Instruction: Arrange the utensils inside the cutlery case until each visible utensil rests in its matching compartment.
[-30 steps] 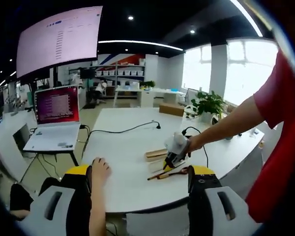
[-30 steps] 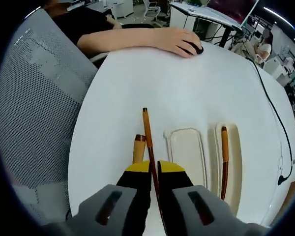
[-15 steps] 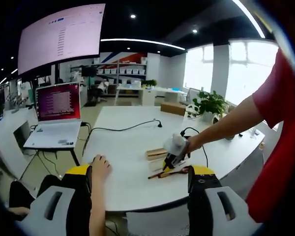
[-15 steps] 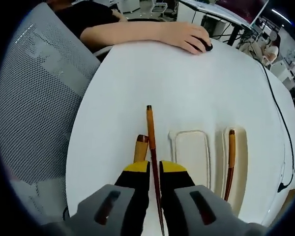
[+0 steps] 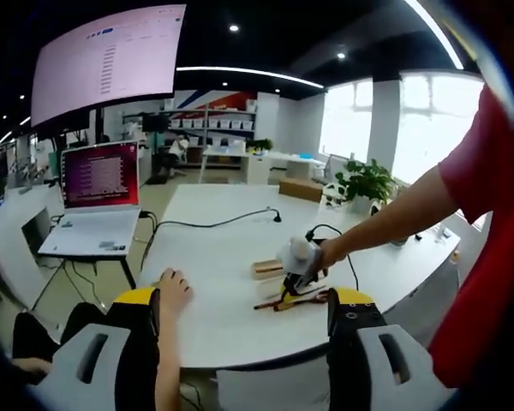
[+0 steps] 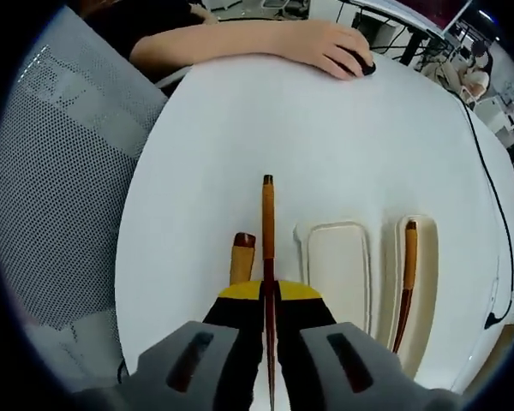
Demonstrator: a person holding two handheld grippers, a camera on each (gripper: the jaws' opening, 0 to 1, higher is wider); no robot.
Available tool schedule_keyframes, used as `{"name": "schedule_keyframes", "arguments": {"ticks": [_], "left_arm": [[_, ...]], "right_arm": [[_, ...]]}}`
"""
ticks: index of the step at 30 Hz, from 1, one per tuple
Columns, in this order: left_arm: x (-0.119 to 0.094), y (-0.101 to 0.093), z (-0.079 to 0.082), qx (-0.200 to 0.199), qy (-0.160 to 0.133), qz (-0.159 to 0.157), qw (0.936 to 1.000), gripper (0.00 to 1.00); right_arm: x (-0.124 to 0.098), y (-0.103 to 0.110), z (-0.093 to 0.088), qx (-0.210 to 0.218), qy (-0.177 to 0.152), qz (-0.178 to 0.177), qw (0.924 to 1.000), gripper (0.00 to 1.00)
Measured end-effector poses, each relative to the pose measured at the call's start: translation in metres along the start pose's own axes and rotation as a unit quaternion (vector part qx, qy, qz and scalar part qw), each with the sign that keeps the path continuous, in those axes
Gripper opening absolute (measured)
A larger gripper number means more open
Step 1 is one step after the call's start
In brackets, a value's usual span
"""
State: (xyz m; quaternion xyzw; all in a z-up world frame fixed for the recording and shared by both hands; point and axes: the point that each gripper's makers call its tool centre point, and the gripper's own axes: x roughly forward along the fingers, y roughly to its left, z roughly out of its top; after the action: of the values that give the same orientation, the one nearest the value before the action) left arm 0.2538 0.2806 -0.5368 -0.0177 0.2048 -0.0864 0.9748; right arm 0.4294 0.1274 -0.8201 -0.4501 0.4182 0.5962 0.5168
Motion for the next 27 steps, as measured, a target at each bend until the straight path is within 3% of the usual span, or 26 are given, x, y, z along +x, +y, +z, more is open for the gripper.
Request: {"name": "schedule_keyframes", "arguments": {"ticks": [2, 4, 7, 11, 13, 19, 27], "left_arm": [[0.001, -0.003, -0.002, 0.0, 0.0, -0.005, 1.0, 0.82], [0.001, -0.005, -0.003, 0.006, 0.005, -0.006, 0.9999, 0.82], [-0.001, -0.008, 0.001, 0.004, -0.002, -0.007, 1.0, 0.82], [-0.004, -0.015, 0.003, 0.011, -0.003, -0.009, 0.9999, 0.82], [-0.007, -0.018, 0.003, 0.014, -0.003, -0.006, 0.9999, 0.82], [-0.014, -0.03, -0.001, 0.013, 0.009, 0.004, 0.9999, 0.82], [-0.011, -0.055, -0.007, 0.015, 0.018, 0.011, 0.9997, 0.82]], "right_arm": [[-0.001, 0.001, 0.0, -0.031, 0.012, 0.006, 0.9994, 0.01], [0.0, 0.0, 0.0, -0.012, 0.016, 0.006, 0.9998, 0.01], [0.0, 0.001, 0.0, -0.045, 0.024, 0.01, 0.9987, 0.01], [0.001, 0.002, 0.0, -0.052, 0.029, 0.004, 0.9982, 0.0], [0.001, 0.001, 0.0, -0.083, 0.038, 0.0, 0.9958, 0.0], [0.001, 0.001, 0.0, -0.06, 0.048, 0.001, 0.997, 0.0], [0.002, 0.001, 0.0, -0.081, 0.031, 0.002, 0.9962, 0.0]]}}
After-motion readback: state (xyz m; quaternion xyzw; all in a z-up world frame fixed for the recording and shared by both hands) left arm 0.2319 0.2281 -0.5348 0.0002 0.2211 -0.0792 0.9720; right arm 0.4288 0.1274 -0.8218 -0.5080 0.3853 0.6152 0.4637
